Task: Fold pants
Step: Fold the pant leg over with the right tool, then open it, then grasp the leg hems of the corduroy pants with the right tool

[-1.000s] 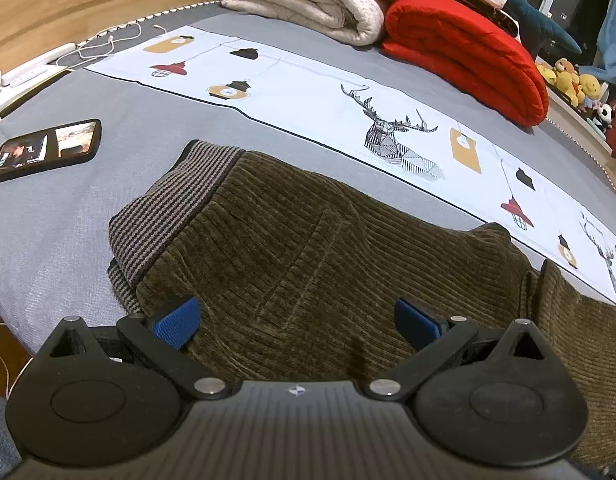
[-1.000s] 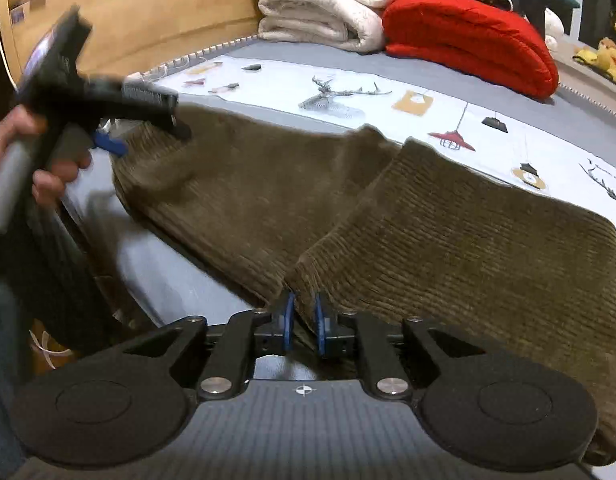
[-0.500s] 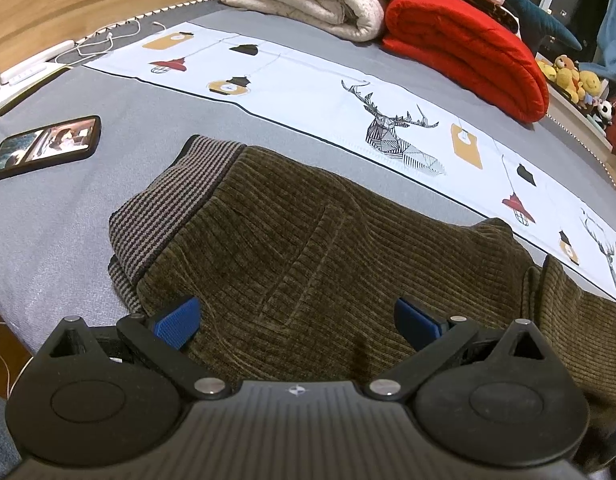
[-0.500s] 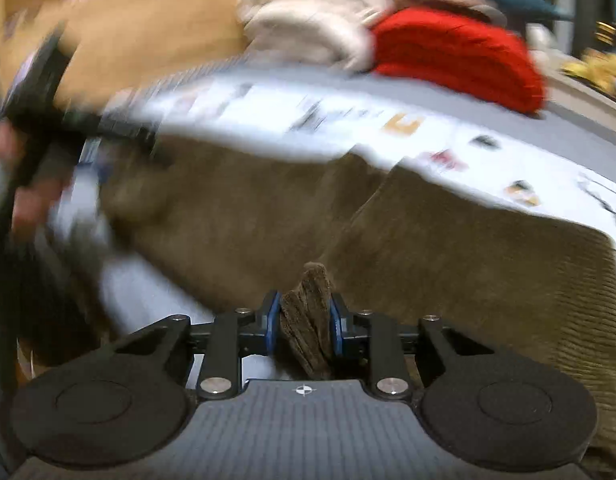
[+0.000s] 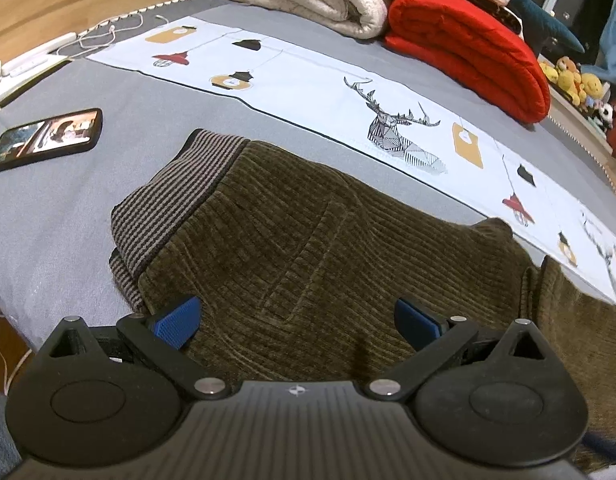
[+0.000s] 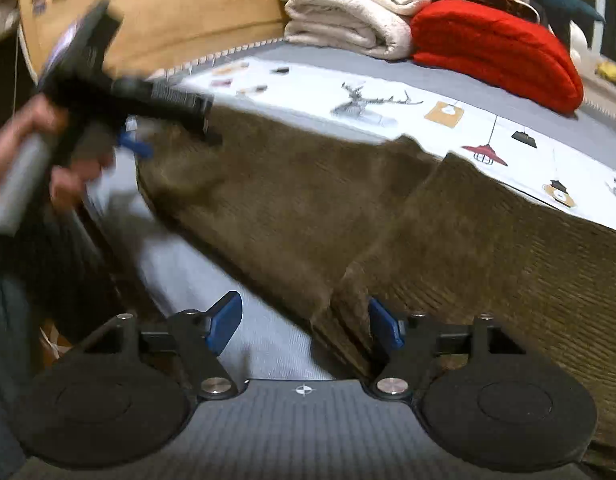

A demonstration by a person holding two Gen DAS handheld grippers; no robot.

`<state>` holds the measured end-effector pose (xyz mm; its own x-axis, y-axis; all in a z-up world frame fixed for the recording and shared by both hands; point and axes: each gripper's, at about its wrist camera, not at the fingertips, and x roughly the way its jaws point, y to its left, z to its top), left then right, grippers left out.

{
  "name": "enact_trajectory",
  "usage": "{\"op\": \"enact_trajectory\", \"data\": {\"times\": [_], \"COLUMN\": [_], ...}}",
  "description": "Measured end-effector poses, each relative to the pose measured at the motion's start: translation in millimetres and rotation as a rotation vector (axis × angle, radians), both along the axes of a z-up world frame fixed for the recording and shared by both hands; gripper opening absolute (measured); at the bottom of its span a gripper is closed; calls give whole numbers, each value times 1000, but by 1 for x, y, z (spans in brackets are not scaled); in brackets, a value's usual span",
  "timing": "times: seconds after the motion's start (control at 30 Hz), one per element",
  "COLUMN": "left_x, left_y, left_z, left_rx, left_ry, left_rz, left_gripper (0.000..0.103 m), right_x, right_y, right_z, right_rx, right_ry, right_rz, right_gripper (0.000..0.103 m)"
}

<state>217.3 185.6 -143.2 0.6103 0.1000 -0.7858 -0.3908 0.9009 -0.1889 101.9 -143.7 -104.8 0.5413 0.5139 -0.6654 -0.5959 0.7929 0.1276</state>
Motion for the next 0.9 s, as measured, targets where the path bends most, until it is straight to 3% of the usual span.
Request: {"op": "enact_trajectory", "data": {"times": [0.17, 0.37, 0.4, 0.47, 0.53, 0.63, 0.8, 0.9], "left_x": [2, 4, 3, 2, 2, 1, -1, 0], "left_y": [-4, -1, 1, 7, 12, 18, 18, 18], "left_z": [4, 3, 3, 3, 3, 2, 1, 0], "left_rx": [-17, -16, -17, -24, -38, -59, -51, -53], "left_ry": [-16, -19, -21, -23, -20, -17, -17, -13], "left_rz": [-20, -19, -16, -11, -6, -3, -17, -17], "left_gripper": [103, 103, 103, 103, 103, 103, 103, 103], "right_x": [74, 163, 171, 170, 164, 164, 159, 164], "right_y": [1, 24, 27, 41, 53, 40, 31, 37], "right_z": [23, -29, -37, -44, -43, -33, -17, -31], "right_rx": [101, -33, -57, -133, -184, -94, -10, -79], "right_ry": [19, 127, 143, 85, 28, 33, 13, 84], "right_rz": [-274, -516, -524, -507, -476, -510, -542, -477], "right_gripper": [70, 62, 63, 61, 35, 17, 16, 17]}}
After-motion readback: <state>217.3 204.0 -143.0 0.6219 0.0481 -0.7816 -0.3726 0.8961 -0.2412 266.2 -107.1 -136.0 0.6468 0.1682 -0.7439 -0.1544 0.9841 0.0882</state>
